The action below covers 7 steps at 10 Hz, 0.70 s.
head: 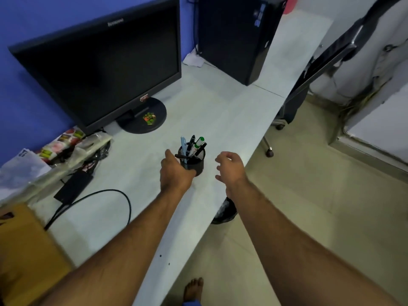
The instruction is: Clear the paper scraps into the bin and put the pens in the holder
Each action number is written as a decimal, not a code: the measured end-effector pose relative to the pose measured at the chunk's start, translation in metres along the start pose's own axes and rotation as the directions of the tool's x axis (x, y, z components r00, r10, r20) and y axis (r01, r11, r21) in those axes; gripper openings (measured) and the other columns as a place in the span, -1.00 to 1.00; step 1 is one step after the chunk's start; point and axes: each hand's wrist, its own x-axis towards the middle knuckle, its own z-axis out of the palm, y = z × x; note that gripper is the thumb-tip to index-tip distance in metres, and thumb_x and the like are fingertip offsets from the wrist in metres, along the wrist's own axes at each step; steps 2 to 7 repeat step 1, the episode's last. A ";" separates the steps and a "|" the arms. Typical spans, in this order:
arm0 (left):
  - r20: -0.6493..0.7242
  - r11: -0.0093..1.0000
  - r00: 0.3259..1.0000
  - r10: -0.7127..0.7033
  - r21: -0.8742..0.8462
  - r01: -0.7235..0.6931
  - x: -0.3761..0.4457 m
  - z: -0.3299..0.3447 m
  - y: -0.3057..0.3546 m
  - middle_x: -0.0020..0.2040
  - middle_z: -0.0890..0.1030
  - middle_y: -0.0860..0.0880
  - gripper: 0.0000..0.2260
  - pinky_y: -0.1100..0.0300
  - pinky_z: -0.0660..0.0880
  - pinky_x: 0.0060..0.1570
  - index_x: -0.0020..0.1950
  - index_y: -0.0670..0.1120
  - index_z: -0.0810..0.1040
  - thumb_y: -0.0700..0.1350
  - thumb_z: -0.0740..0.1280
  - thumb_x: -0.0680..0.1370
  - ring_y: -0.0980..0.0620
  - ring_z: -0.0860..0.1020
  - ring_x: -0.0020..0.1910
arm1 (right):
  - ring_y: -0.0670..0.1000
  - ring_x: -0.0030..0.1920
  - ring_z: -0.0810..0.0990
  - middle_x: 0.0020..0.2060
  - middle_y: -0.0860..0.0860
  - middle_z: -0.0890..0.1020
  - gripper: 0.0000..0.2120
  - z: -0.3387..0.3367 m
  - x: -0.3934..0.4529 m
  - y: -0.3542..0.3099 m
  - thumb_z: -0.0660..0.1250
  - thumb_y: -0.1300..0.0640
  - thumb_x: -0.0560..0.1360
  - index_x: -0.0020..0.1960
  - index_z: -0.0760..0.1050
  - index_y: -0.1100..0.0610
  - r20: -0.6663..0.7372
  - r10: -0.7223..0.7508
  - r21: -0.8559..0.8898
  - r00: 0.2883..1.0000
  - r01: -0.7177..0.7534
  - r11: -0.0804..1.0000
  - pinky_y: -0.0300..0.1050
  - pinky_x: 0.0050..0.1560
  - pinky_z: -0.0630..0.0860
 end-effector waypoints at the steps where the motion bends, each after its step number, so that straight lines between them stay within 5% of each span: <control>1: -0.086 0.999 0.996 -0.022 0.029 0.024 -0.031 -0.014 0.019 0.19 0.54 -0.15 -0.50 0.00 0.55 0.02 0.28 -0.15 0.42 -0.01 0.45 0.42 -0.20 0.55 0.13 | 0.05 -0.08 0.54 -0.07 0.04 0.60 -0.97 -0.027 -0.036 -0.016 0.31 0.13 0.52 -0.05 0.51 0.08 -0.039 -0.097 -0.013 0.995 0.097 0.995 0.04 0.03 0.57; 7: -0.086 0.999 0.996 -0.022 0.029 0.024 -0.031 -0.014 0.019 0.19 0.54 -0.15 -0.50 0.00 0.55 0.02 0.28 -0.15 0.42 -0.01 0.45 0.42 -0.20 0.55 0.13 | 0.05 -0.08 0.54 -0.07 0.04 0.60 -0.97 -0.027 -0.036 -0.016 0.31 0.13 0.52 -0.05 0.51 0.08 -0.039 -0.097 -0.013 0.995 0.097 0.995 0.04 0.03 0.57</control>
